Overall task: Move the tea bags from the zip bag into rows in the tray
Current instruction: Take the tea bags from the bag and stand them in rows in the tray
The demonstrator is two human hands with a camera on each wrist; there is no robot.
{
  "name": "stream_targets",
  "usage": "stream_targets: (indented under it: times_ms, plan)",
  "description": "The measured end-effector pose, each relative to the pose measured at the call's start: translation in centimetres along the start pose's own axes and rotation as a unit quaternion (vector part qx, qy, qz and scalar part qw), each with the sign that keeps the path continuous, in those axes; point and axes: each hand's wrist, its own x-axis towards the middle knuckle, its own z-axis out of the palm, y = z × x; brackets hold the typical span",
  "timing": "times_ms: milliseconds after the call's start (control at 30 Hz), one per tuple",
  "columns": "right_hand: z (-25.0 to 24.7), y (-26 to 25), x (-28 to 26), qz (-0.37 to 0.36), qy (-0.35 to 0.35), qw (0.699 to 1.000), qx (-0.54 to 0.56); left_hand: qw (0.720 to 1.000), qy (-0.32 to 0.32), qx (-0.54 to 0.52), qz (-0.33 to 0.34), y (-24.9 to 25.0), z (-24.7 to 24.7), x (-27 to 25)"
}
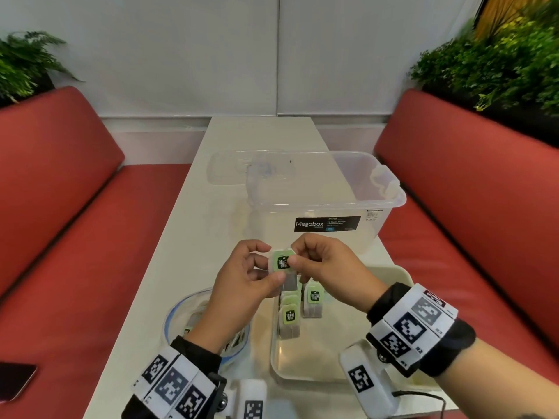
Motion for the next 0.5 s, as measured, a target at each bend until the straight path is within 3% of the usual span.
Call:
stream_targets:
  times_ms: [233,367,500]
  plan:
    - [-0.8,-0.6,0.4,-0.006,0.001,0.995,-0.100,1.000,0.016,0.005,0.003,-0.4,0.7,0.3]
    - [-2.1,-1.4,0.6,-0.025,-0.048,0.972,-0.230,0.999,-0.001,0.046,-0.008,-1.0,1.1,0.2]
    - [-3.7,-0.4,1.5,0.024,-0.096,0.930,-0.353,0.975,-0.018,0.220,0.006,-2.1,0.4,-0.7]
